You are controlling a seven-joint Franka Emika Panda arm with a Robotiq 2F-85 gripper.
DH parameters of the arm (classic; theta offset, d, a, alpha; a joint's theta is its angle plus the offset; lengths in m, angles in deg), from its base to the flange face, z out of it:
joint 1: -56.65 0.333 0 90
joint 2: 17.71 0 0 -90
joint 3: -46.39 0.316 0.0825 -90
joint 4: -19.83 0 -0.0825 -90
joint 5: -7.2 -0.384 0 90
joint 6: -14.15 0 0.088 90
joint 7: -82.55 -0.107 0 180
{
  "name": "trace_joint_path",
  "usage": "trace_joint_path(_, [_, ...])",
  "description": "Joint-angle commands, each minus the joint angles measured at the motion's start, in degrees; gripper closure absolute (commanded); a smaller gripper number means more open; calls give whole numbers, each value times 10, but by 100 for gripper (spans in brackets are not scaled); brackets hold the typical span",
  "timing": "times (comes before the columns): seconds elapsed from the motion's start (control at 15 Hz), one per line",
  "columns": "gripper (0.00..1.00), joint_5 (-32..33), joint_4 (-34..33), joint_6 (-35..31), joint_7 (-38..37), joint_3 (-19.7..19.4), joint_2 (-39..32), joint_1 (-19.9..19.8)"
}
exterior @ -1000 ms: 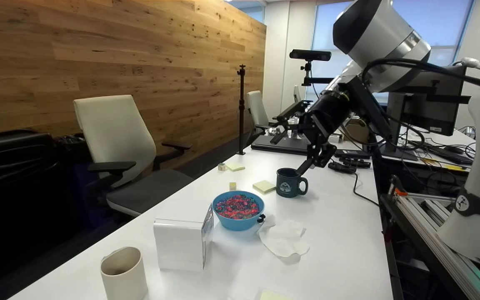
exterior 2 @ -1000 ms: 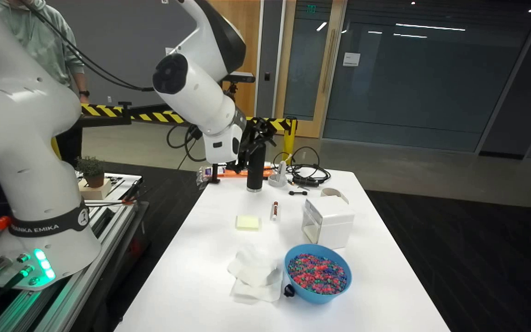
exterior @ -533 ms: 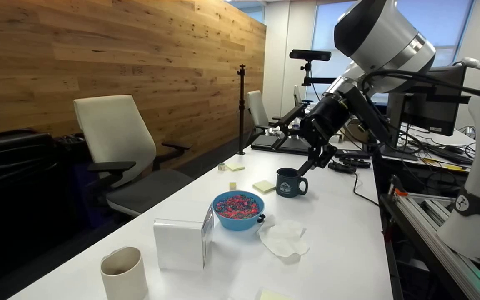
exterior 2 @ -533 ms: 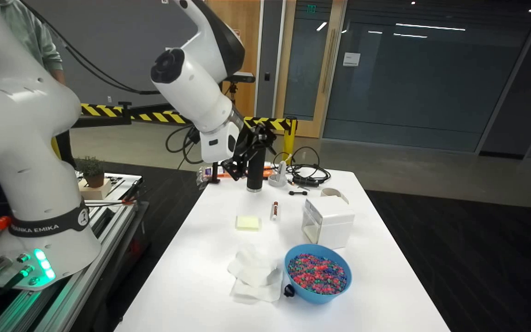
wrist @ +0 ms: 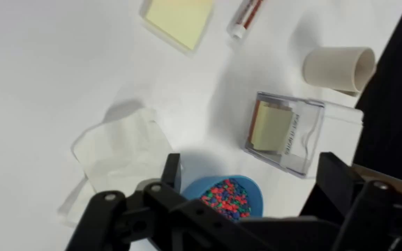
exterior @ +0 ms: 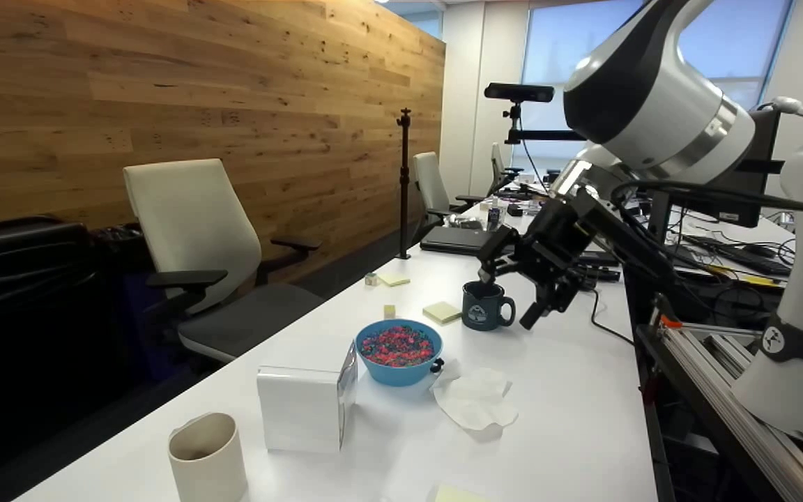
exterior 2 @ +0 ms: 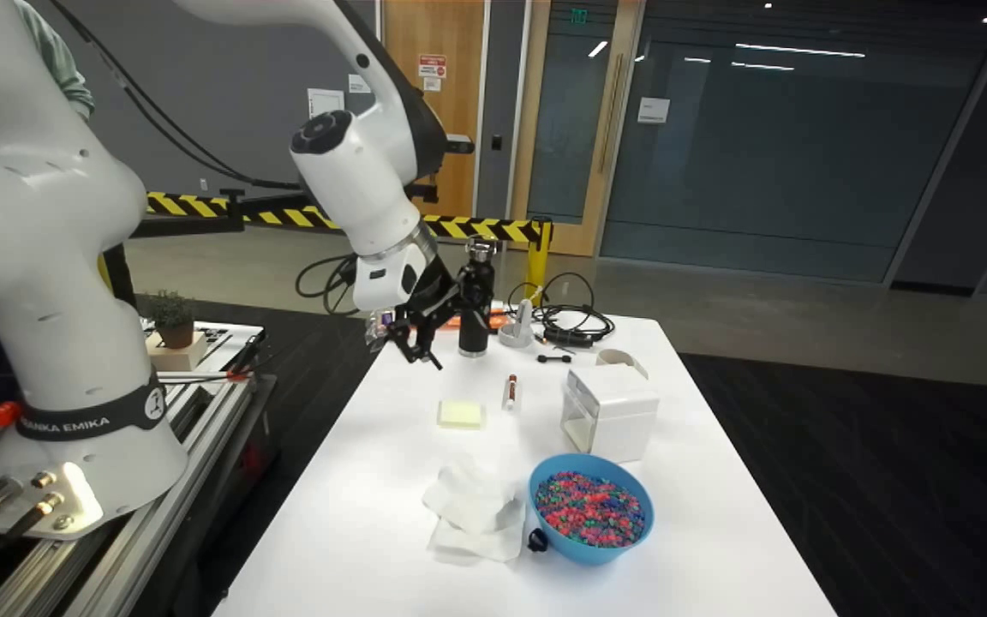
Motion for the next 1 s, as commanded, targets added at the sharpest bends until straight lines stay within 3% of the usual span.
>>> trace_joint_path(0.0, [0, -7, 1, -20, -64, 38, -70, 46])
trace_joint_path(0.33, [0, -2, 0, 15, -171, 78, -111, 88])
trace_joint_path(0.4, [0, -2, 0, 27, -193, 62, -108, 116])
trace_joint_path(0.47, [0, -15, -1, 42, -202, 85, -100, 102])
trace_joint_path(0.87, [0, -161, -53, 88, -207, 96, -65, 116])
trace_joint_path(0.93, [0, -157, -57, 86, -219, 97, -67, 117])
